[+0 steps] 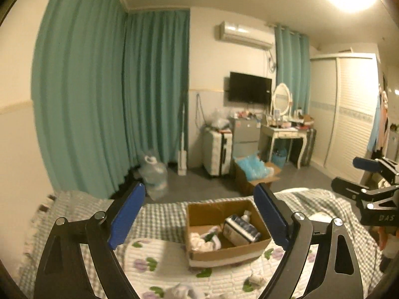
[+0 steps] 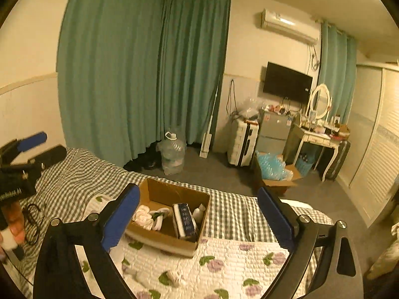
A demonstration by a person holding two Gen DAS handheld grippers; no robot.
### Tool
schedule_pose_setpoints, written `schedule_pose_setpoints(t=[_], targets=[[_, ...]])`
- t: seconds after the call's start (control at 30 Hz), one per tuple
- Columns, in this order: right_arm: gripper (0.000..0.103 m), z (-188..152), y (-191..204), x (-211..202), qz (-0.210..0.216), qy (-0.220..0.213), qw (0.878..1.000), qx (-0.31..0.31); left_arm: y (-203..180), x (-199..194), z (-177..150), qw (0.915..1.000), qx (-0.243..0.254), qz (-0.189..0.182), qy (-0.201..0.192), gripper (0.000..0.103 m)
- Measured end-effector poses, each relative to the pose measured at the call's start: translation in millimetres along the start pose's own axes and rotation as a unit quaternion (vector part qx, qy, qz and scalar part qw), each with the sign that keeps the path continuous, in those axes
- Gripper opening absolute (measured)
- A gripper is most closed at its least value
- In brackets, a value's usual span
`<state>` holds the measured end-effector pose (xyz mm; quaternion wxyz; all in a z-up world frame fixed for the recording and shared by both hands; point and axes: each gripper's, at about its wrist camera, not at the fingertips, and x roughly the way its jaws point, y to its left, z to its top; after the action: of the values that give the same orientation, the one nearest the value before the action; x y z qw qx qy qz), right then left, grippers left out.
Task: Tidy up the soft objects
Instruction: 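Move both tools from the box back toward the remaining items, then grasp a small white item with right tool while left grasps white mesh sock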
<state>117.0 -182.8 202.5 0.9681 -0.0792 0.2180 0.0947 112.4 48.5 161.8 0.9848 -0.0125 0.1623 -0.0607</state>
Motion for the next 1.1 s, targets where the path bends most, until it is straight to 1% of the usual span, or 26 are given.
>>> schedule_pose_setpoints(t=[0.07, 0.17, 0.23, 0.3, 0.4, 0.5, 0.63, 0.73, 0.87, 0.97, 1.1], targets=[[0.096, -0.6, 8.6, -22.6, 0.003, -0.005, 1.0, -0.001, 1.0, -24.4, -0.3, 0.9999, 0.008, 0.007, -0.01, 0.09], [0.096, -7.7, 21.3, -50.6, 0.009, -0.01, 1.0, 0.002, 2.8, -48.2, -5.4, 0.9995, 0.02, 0.014, -0.018, 0.09], [0.096, -15.6, 29.5, -61.8, 0.011, -0.007, 1.0, 0.001, 2.6, -59.7, -13.5, 0.9991, 0.03, 0.02, -0.022, 0.09], [0.096, -27.8, 39.9, -67.7, 0.017, -0.001, 1.0, -0.002, 4.0, -63.3, -25.1, 0.9991, 0.036, 0.017, -0.015, 0.09], [0.096, -47.6, 50.4, -64.4, 0.025, 0.011, 1.0, -0.006, 5.6, -59.2, -47.2, 0.9992, 0.038, 0.006, 0.011, 0.09], [0.096, -73.4, 59.8, -47.4, 0.033, 0.033, 0.999, -0.009, 2.8, -51.5, -71.0, 0.9991, 0.034, 0.005, 0.026, 0.09], [0.096, -107.4, 68.6, -14.9, 0.041, 0.065, 0.997, -0.018, 3.1, -34.3, -111.1, 0.9979, 0.029, -0.003, 0.058, 0.09], [0.096, -131.7, 70.4, 15.6, 0.049, 0.086, 0.995, -0.023, 0.7, -9.9, -143.2, 0.996, 0.024, -0.004, 0.085, 0.09], [0.096, -162.6, 69.3, 63.2, 0.053, 0.125, 0.991, -0.02, -3.4, 30.2, -183.0, 0.991, 0.018, -0.001, 0.133, 0.09], [0.096, -186.0, 64.2, 104.0, 0.053, 0.155, 0.986, -0.007, -3.6, 59.7, -211.4, 0.9866, 0.016, -0.002, 0.163, 0.09], [0.096, -218.5, 53.3, 158.5, 0.052, 0.193, 0.98, 0.015, 1.5, 93.1, -239.4, 0.9805, 0.01, 0.009, 0.196, 0.09]])
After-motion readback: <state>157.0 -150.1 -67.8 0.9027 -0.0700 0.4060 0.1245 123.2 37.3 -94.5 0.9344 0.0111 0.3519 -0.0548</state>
